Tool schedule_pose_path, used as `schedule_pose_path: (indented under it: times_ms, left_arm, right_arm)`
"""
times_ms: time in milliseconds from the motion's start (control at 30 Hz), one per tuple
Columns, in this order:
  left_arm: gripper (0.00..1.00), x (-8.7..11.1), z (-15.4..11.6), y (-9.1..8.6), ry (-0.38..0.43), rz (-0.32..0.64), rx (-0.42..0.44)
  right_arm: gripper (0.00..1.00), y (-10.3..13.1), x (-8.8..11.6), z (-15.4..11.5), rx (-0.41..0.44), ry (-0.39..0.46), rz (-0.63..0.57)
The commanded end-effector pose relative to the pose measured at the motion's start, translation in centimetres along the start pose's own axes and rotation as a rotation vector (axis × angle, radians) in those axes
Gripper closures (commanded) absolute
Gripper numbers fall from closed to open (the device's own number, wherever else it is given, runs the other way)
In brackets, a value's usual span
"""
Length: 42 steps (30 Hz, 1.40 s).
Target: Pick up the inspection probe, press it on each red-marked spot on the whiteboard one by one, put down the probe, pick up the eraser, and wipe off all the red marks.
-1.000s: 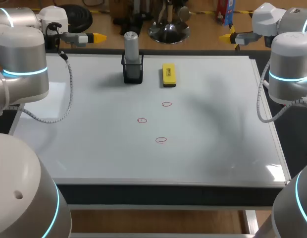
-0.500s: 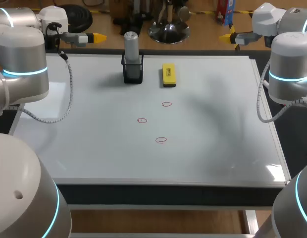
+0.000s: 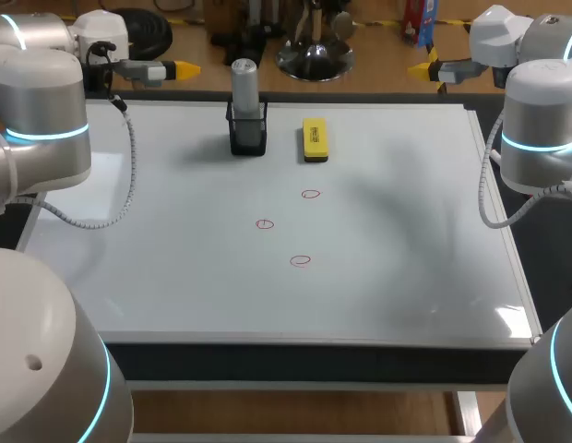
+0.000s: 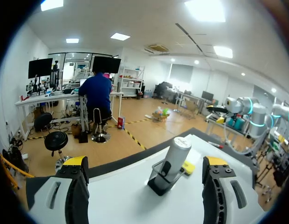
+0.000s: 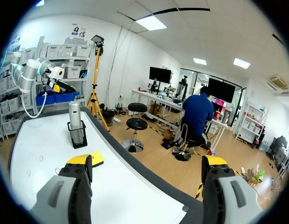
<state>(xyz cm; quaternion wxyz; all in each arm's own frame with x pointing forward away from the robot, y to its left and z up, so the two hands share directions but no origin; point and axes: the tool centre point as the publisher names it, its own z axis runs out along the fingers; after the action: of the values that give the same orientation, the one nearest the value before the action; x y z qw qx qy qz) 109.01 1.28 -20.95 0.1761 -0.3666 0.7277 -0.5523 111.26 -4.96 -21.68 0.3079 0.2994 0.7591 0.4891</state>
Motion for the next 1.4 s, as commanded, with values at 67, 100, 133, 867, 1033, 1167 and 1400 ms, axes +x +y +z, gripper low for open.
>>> schedule_pose_path:
  times_ms: [67, 100, 133, 867, 1033, 1167, 1400]
  left_arm:
    - [0.0, 0.4, 0.9, -0.7, 0.054, 0.06, 0.007]
    - [0.0, 0.7, 1.1, -0.8, 0.084, 0.076, 0.012]
    - [0.0, 0.9, 1.2, -1.0, 0.105, 0.089, 0.013]
    - [0.0, 3.8, 3.3, -1.8, 0.572, 0.232, 0.123]
    - [0.0, 4.5, 4.1, -1.3, 0.609, 0.238, 0.141]
    - [0.0, 4.8, 4.8, -0.8, 0.633, 0.241, 0.154]
    - [0.0, 5.9, 6.6, 0.5, 0.653, 0.235, 0.14]
  right_arm:
    - [0.0, 0.0, 0.0, 0.0, 0.0, 0.0, 0.0]
    - [0.0, 0.0, 0.0, 0.0, 0.0, 0.0, 0.0]
    - [0.0, 0.0, 0.0, 0.0, 0.0, 0.0, 0.0]
    - [0.0, 0.0, 0.0, 0.0, 0.0, 0.0, 0.0]
    - [0.0, 0.0, 0.0, 0.0, 0.0, 0.0, 0.0]
    - [0.0, 0.0, 0.0, 0.0, 0.0, 0.0, 0.0]
    - [0.0, 0.0, 0.0, 0.0, 0.0, 0.0, 0.0]
